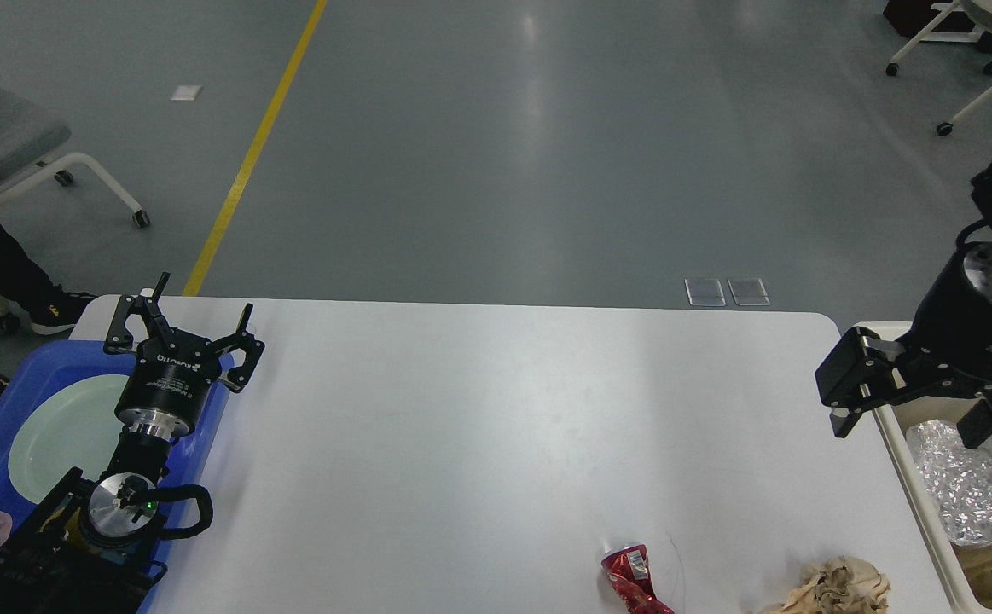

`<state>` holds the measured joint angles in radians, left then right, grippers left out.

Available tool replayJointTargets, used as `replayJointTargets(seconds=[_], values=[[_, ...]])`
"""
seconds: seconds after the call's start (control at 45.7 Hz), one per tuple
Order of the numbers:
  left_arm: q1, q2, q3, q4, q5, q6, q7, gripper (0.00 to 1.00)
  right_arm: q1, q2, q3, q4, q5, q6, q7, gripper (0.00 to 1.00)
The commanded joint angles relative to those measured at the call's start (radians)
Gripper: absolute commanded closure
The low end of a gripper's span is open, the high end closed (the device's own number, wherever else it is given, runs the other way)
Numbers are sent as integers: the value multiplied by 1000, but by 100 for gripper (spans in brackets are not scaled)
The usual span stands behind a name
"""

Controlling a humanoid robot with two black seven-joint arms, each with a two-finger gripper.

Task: Tidy desktop
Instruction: 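Move the right gripper down toward the brown paper scraps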

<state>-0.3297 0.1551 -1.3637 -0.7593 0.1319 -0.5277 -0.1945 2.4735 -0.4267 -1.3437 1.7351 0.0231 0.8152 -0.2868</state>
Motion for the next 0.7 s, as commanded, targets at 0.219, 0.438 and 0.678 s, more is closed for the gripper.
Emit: replayJointTargets(seconds=[0.219,0.438,0.678], values=[[0,0,0,0,0,0,0,1,-4,-44,-41,10,1,-64,87,0],[0,0,0,0,2,0,0,1,-174,-161,-32,-9,-58,-108,89,0],[0,0,0,0,2,0,1,1,-513,-179,-8,-66,-89,-369,84,1]])
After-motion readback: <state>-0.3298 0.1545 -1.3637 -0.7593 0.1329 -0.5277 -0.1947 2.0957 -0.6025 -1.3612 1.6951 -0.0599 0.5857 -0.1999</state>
